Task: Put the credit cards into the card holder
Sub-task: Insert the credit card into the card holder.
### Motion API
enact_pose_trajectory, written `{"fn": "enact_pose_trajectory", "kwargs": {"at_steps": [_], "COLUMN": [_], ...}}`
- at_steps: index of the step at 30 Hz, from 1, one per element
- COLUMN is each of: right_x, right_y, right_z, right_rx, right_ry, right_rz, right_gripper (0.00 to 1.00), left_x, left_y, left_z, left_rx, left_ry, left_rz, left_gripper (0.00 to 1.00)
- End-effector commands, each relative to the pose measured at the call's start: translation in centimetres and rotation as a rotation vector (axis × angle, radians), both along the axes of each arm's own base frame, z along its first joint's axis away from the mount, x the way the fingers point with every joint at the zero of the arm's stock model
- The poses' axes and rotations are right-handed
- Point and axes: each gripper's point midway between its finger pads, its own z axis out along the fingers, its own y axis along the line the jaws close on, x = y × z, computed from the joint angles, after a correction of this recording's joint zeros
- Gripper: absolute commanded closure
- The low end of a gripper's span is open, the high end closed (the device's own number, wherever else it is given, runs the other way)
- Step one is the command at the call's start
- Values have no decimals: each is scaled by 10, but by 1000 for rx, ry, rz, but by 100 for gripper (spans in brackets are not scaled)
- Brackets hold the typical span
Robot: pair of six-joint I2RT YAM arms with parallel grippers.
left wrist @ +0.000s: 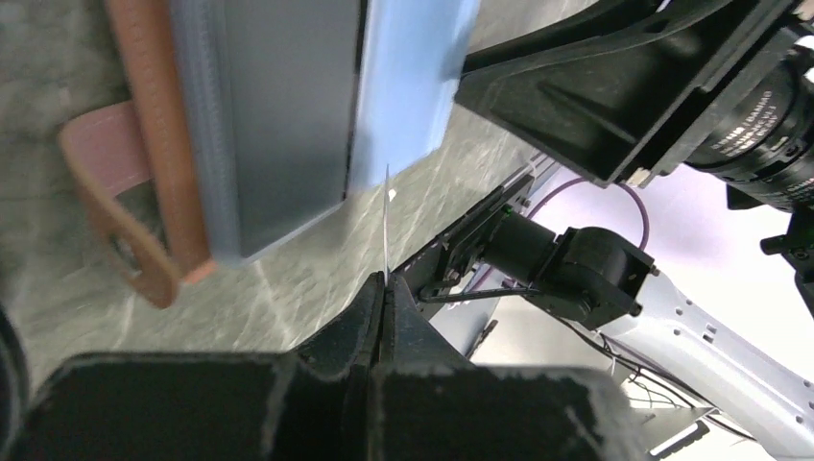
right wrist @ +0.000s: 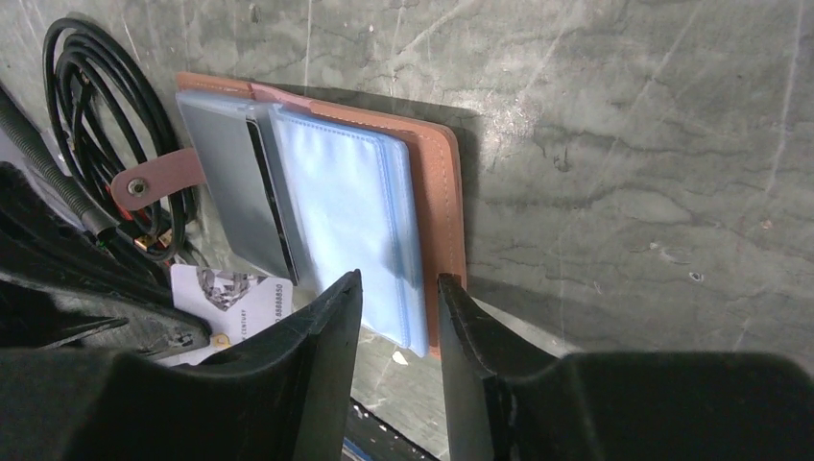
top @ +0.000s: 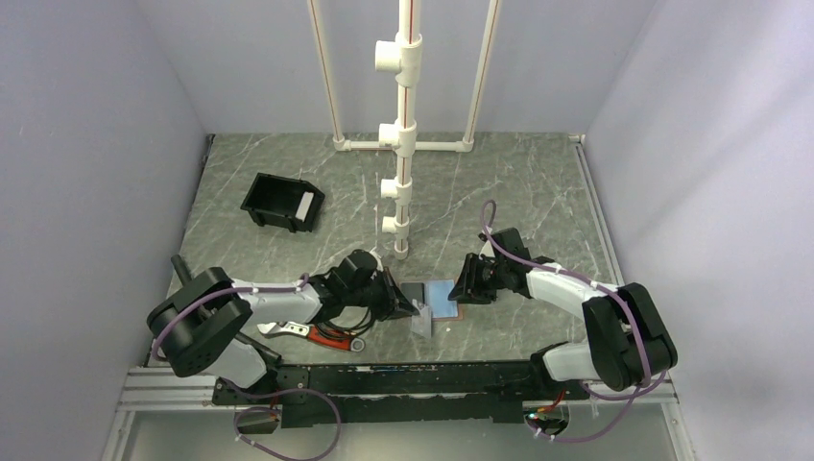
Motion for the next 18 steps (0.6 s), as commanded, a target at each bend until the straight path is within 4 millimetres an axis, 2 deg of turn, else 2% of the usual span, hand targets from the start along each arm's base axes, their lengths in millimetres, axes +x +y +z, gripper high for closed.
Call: {"fn": "enact_pose_trajectory", "kwargs": {"at_steps": [1,6,18], "right_x": [-16,-14,-10], "right_y": [-10,-13,-9], "right_z": [-19,-20,-17], "right_rx": [-71,-91,-76], "right_ry": [56,38,12], "right_rz": [9,30,59], "right_gripper": [63,63,61], "left_x": [23,24,36], "left_y": [-17,-11,-3], "left_z": [37,31,12], "left_rx": [-27,35,9], "left_ry": [-147,-169,-200], "left_rz": [30,-20,-57], "left_gripper": [100,100,100]}}
